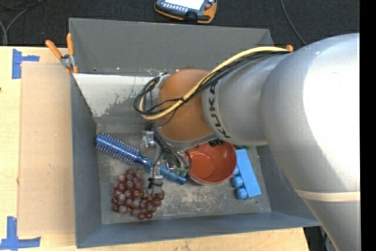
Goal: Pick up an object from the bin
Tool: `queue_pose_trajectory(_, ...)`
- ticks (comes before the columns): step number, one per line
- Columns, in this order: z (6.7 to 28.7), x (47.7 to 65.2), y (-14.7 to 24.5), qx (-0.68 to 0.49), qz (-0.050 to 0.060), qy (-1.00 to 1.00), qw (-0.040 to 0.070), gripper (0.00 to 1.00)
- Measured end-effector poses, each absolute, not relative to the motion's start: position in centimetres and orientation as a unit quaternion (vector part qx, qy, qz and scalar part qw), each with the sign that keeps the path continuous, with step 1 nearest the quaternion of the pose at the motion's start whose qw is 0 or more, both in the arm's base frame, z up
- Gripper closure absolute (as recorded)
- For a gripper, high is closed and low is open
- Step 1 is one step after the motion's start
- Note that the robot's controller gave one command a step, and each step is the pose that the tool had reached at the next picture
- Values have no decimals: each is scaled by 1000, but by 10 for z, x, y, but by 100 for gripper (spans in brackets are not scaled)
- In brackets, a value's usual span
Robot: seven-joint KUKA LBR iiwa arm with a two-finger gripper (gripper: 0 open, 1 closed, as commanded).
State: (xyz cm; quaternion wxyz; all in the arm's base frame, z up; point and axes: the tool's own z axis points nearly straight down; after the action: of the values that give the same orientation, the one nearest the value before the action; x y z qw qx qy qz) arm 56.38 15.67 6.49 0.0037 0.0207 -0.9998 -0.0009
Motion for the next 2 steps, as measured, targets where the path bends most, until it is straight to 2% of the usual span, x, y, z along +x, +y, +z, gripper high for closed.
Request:
queue_pose_trajectory(1, 124, 563, 150, -161, -1, -987, -4, 0)
queue_pose_trajectory(2, 71, 560, 155, 12, 0, -1000, 8, 0)
